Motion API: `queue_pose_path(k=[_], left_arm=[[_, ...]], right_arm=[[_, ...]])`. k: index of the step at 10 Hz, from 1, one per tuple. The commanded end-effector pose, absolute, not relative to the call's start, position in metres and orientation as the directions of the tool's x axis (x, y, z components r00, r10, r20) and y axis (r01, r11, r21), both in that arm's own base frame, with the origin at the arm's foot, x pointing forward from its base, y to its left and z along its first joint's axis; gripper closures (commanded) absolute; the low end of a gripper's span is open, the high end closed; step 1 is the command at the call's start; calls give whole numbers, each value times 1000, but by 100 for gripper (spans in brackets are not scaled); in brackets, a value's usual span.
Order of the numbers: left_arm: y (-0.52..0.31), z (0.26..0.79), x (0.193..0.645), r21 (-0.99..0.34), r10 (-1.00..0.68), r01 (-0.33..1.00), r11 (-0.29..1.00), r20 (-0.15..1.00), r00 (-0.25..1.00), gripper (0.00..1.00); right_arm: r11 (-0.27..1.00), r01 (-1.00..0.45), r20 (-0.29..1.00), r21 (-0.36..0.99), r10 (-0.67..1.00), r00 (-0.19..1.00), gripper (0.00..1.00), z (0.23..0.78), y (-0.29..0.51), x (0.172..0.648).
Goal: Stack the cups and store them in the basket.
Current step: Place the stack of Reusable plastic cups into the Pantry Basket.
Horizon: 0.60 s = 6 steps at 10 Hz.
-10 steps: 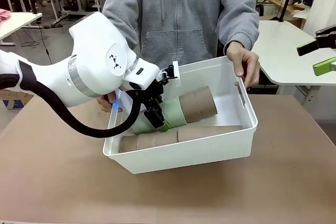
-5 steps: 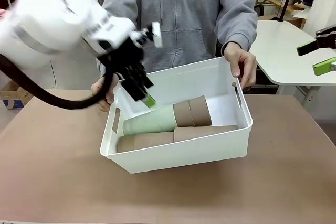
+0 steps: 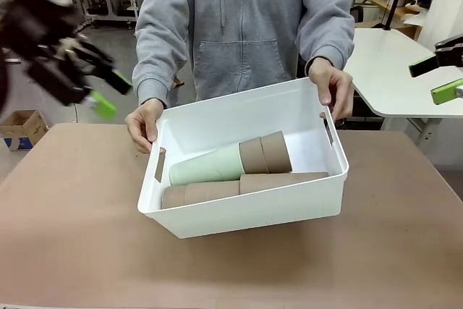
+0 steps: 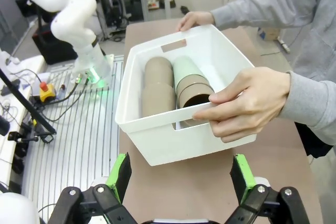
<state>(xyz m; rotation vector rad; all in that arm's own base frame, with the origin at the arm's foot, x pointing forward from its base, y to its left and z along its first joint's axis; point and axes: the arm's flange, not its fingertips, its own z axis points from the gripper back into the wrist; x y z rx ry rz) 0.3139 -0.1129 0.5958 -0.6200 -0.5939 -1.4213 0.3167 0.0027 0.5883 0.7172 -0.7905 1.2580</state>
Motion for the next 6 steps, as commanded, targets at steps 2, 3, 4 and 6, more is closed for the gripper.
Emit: queue_pose_path(k=[2, 3, 4, 6], left_arm=[[-48, 594, 297, 41, -655, 998, 48, 756, 1, 0], [-35, 586, 299, 38, -631, 999, 38, 776, -6, 0], [-31, 581, 299, 46, -622, 999, 19, 782, -25, 0], [-28, 581, 295, 101, -626, 995, 16, 777, -69, 0]], right_arm=[[163, -986, 847, 34, 519, 115, 0, 591, 4, 318], [163, -986, 847, 34, 519, 115, 0, 591, 4, 318], [163, -986, 847, 34, 519, 115, 0, 591, 4, 318], [163, -986, 847, 34, 519, 115, 0, 591, 4, 318]])
